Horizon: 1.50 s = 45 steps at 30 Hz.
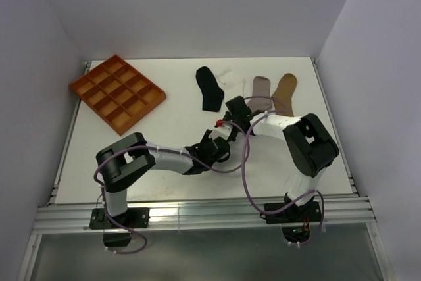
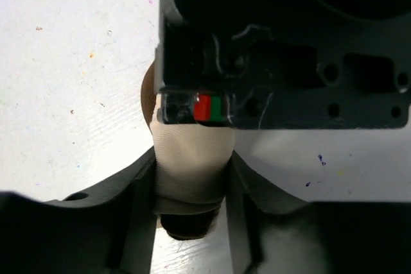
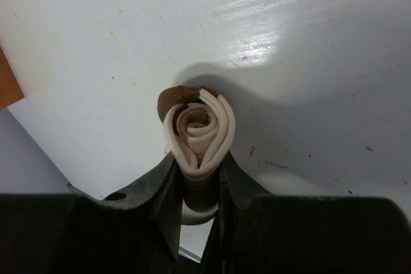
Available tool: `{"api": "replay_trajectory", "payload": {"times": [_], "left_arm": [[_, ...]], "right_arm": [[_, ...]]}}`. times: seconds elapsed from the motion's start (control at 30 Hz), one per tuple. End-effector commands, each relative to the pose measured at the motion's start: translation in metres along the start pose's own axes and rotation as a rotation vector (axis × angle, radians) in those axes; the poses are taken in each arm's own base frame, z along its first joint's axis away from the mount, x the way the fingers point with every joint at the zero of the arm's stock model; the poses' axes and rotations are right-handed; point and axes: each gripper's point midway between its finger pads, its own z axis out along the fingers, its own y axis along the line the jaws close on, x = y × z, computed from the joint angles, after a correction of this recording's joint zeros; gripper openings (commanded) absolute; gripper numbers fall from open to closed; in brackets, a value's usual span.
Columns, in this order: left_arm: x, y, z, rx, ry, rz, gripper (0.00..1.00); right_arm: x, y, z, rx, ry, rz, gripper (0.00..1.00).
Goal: Roll the socks
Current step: Roll the sock at the center of the board, then pick up the sock at the center of the board.
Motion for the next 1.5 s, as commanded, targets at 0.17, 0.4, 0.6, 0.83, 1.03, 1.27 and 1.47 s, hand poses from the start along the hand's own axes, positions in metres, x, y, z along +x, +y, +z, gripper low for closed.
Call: {"api": "replay_trajectory", "payload": {"times": [0.17,0.4,0.6,0.83,1.03,1.27,1.47], "left_arm": [[0.035,0.014,-0.002,0.032,0.163,-0.073,0.01],[0.036,0.022,-0.006,0.213,0.279,-0.235,0.00],[0.038,0.012,-0.008,0.344,0.399,-0.329,0.00],[0.035,0.015,-0.008,0.452,0.487,-0.474,0.00],[0.038,0.017,-0.008,0.486,0.524,-0.552,0.00],[0.044,0.018,-0.009,0.522,0.553,-0.626,0.00],[0.043,0.014,-0.011,0.566,0.564,-0.668,0.00]], "right_arm": [[0.022,-0.020,0.003,0.055,0.086,0.019,0.11],[0.006,-0.004,-0.012,-0.015,0.008,0.021,0.45],[-0.008,0.005,-0.025,-0.078,-0.097,0.004,0.64],[-0.013,0.001,-0.024,-0.149,-0.183,0.040,0.65],[-0.016,0.010,-0.015,-0.202,-0.199,0.050,0.65],[-0.001,0.005,0.007,-0.178,-0.141,0.046,0.65],[0.011,-0.004,0.023,-0.162,-0.103,0.073,0.61]]}}
